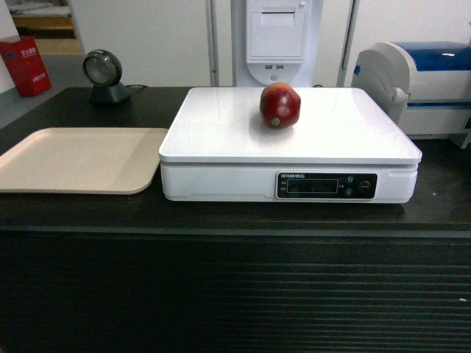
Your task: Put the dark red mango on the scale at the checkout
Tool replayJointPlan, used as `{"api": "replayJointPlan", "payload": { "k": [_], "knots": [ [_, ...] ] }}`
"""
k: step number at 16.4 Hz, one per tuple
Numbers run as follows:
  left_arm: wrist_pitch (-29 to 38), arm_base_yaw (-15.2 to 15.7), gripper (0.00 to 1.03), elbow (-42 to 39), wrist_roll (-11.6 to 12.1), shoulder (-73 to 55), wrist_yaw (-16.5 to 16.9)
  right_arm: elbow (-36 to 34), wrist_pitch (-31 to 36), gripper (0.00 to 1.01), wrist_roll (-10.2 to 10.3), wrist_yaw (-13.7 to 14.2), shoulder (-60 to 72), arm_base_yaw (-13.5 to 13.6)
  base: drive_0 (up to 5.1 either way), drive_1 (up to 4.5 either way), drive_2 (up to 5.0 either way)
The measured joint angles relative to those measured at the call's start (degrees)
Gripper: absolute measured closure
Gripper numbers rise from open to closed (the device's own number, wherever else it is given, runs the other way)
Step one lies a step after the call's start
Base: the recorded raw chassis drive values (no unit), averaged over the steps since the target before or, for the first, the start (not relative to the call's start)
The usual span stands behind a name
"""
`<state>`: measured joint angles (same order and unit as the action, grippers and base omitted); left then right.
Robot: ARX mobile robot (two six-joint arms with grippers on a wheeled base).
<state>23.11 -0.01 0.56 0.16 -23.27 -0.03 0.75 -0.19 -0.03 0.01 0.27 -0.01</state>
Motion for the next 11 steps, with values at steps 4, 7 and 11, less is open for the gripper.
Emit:
{"api": "replayJointPlan", "payload": {
  "k": [4, 7, 11],
  "knots": [
    [-6.1, 0.0, 1.01, 0.0, 0.0, 6.4, 0.0, 0.0, 0.0, 0.03, 0.0, 0.0, 0.0, 0.0, 0.0, 0.00, 0.0],
    [-9.9, 0.0, 1.01, 0.0, 0.0, 10.1, 0.0, 0.0, 0.0, 0.03, 0.0, 0.0, 0.0, 0.0, 0.0, 0.00, 0.0],
    [-12.7, 0.0, 1.01, 0.0, 0.0, 12.9, 0.0, 0.0, 0.0, 0.03, 0.0, 0.0, 0.0, 0.0, 0.0, 0.00, 0.0]
  ]
}}
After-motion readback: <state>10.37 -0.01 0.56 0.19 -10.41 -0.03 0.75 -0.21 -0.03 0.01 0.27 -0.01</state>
